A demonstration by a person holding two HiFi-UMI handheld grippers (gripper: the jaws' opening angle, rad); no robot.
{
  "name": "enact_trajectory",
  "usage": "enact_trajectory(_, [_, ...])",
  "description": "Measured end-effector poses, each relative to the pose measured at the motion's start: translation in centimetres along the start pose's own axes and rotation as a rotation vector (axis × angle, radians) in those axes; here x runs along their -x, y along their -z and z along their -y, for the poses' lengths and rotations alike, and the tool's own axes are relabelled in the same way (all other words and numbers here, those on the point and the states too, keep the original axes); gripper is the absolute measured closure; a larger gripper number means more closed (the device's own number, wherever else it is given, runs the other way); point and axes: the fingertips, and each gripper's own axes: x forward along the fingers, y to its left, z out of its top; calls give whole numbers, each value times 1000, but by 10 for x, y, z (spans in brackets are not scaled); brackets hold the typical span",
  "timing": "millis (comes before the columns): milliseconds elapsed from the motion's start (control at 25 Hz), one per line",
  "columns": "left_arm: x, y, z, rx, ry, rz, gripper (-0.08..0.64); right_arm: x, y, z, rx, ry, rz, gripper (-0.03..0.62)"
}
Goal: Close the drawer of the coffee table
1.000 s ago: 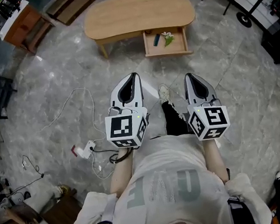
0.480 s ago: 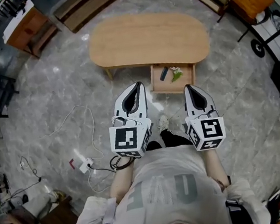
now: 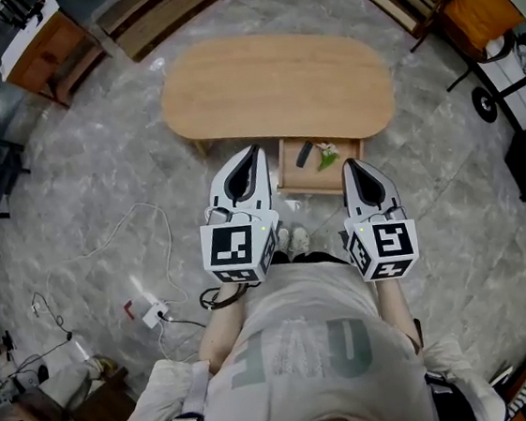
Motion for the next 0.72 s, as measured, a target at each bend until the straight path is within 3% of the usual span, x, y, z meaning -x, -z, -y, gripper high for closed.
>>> enact_trajectory(240, [-17,-13,-14,-17,17,14,552,-16,-11,3,-11,24,6,588])
enact_trajectory(400, [-34,-1,-21,-34,38,-19,552,-42,0,0,49,-22,-19,588])
enact_trajectory(520, [-57,29,-18,-37,45,-51,552,-74,42,7,131,-86,-97,586])
enact_trajectory(680, [-104,104,-26,-41,72,-57,552,-136,144,23,354,-152,-293,378])
enact_trajectory(720, [-113,125,-27,-38,81,-61,552,-145,174,27,426,-165,-348,364])
